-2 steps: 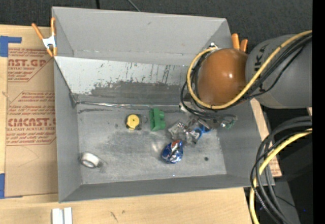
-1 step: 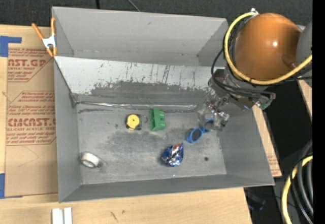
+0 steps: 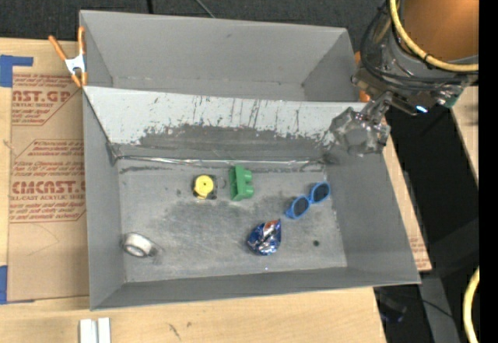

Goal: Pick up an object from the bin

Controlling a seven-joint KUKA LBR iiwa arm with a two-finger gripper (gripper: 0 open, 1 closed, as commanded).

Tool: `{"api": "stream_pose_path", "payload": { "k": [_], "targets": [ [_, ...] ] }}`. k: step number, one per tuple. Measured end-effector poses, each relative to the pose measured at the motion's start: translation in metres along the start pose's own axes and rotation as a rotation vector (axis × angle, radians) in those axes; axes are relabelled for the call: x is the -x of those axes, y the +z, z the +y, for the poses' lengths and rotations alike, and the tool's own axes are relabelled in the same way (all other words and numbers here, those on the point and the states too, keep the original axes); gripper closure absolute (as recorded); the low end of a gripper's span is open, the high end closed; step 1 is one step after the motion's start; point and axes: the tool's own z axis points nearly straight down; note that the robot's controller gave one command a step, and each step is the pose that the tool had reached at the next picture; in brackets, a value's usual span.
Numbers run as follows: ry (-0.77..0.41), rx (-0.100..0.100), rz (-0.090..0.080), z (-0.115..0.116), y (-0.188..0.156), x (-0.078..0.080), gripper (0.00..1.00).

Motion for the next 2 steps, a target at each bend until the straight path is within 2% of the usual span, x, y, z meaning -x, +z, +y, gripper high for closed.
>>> {"api": "stream_pose_path", "payload": {
  "k": [1, 2],
  "targets": [
    [-0.162, 0.016, 0.005, 0.03, 0.096, -0.079, 1.0],
    [-0.057, 0.015, 0.003, 0.042, 0.156, -0.034, 1.0]
  ]
}}
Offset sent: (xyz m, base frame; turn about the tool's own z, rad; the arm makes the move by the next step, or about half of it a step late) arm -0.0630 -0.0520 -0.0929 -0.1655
